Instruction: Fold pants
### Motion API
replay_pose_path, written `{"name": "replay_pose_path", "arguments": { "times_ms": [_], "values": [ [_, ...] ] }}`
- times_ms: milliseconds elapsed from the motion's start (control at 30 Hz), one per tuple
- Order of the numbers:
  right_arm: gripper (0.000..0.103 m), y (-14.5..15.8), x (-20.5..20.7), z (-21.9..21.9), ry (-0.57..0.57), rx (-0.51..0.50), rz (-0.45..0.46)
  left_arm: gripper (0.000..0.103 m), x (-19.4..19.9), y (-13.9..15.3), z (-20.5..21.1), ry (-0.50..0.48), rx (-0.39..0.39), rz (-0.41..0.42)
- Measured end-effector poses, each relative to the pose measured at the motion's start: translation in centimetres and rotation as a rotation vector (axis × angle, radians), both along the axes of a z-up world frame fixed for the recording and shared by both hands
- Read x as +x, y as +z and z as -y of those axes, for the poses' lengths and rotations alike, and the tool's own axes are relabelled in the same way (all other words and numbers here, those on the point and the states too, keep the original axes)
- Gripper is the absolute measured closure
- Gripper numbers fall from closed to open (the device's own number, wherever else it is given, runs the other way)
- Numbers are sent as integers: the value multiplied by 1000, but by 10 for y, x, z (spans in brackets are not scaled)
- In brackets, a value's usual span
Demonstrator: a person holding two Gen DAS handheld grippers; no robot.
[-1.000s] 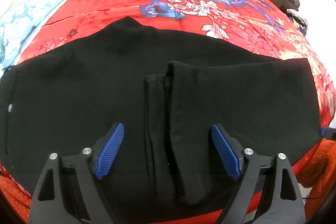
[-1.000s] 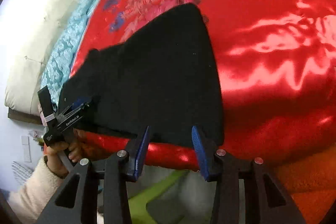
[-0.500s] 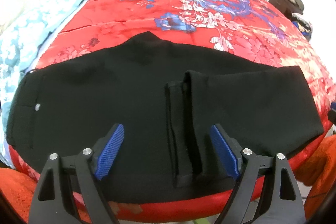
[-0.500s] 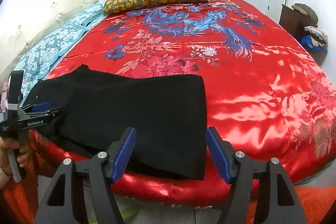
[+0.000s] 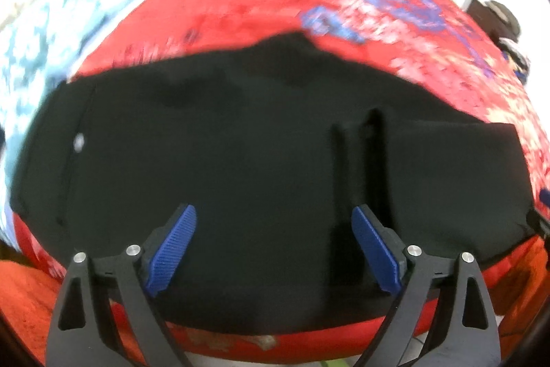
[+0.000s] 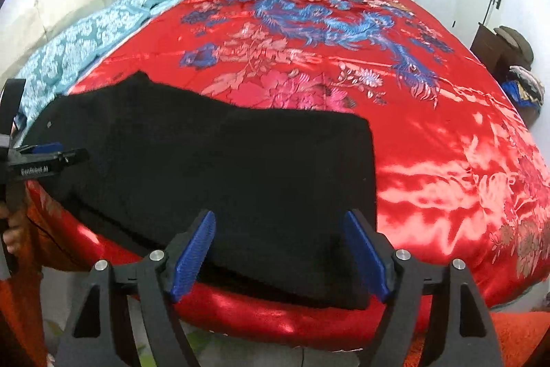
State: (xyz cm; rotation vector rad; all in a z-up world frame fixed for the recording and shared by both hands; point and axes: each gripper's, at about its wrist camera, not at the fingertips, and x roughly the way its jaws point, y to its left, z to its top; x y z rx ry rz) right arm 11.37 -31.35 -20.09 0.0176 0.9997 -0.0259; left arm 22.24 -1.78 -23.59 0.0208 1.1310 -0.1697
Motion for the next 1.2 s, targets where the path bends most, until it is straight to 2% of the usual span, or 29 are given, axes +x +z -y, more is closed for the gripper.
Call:
{"name": "replay_pose_path", "arguments": {
  "times_ms": [67, 133, 233, 367, 633, 800, 1067, 1200],
  "values": [
    [24, -7, 3, -4, 13, -26, -23, 9, 2, -5, -3, 10, -1, 2],
    [15, -14, 5, -7, 21, -46, -47, 6, 1, -6, 2, -14, 36, 7],
    [10, -27, 8, -9, 16, -75, -92, 2, -2, -12, 10, -39, 96, 20],
    [1, -32, 9, -5, -14, -72, -101, 0, -2, -14, 9, -31, 91, 27],
    [0, -43, 10, 6, -70, -8, -125, 0, -9, -16, 11, -52, 116, 92],
    [0, -44, 7, 7, -87, 1, -95, 0, -4, -16, 10, -66, 104, 62],
    [0, -44, 8, 9, -98, 23, -99, 1, 0, -14, 8, -94, 84, 29],
    [0, -44, 9, 10, -97, 22, -101, 1, 5, 3, -14, -10, -25, 28]
  ]
}}
